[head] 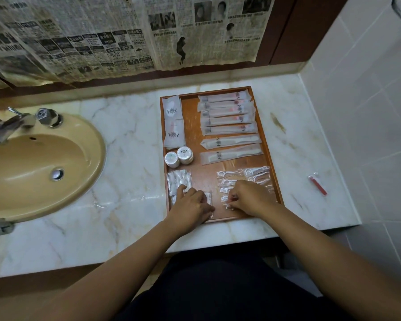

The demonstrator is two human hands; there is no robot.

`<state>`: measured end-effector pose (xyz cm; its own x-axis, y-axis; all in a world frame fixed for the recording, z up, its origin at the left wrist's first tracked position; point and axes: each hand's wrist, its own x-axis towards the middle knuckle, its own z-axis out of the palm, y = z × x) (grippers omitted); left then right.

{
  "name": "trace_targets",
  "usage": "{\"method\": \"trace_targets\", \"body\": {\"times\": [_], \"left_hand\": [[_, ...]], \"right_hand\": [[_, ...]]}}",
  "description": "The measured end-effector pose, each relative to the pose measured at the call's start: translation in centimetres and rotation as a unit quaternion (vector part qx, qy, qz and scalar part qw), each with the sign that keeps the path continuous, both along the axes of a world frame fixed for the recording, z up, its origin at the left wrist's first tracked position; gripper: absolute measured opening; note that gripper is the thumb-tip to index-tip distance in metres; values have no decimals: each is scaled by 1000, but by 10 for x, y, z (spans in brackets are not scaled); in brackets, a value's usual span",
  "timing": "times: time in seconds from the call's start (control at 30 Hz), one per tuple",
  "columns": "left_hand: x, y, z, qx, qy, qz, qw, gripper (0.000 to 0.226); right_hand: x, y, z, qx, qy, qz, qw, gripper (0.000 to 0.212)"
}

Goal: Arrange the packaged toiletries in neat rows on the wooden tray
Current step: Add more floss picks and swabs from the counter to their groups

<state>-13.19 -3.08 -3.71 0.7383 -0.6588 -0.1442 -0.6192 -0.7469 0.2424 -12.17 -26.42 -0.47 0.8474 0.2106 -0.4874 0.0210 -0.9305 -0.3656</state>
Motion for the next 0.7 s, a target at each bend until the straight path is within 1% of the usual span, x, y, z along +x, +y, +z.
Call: {"method": "trace_targets", "body": {"times": [0.1, 0.17, 0.33, 0.53, 0.57, 0.63, 0.7], "left_hand": [[-1, 1, -3, 0, 3, 3, 1000, 19], [-1, 1, -4, -1, 6, 4, 1000, 19], [-2, 0, -4, -6, 8, 3, 1000, 18], [-2, -1, -5, -10, 13, 4, 1000, 18], [-2, -1, -4, -12, 15, 5, 1000, 18], [-2, -2, -4, -14, 17, 7, 1000, 18], [-3, -2, -4, -19, 13, 7, 1000, 18]], "right_hand": [[-6, 1, -5, -21, -44, 20, 999, 14], [-9, 0, -8, -25, -55, 26, 998, 15], [-14, 0, -11, -13, -63, 28, 998, 19], [-16, -1, -7, -5, -63, 20, 998, 17], [-17, -2, -4, 4, -58, -3, 998, 14], [-18, -8, 3, 61, -17, -103, 993, 13], [-17, -17, 8, 133, 37, -207, 969, 16]]}}
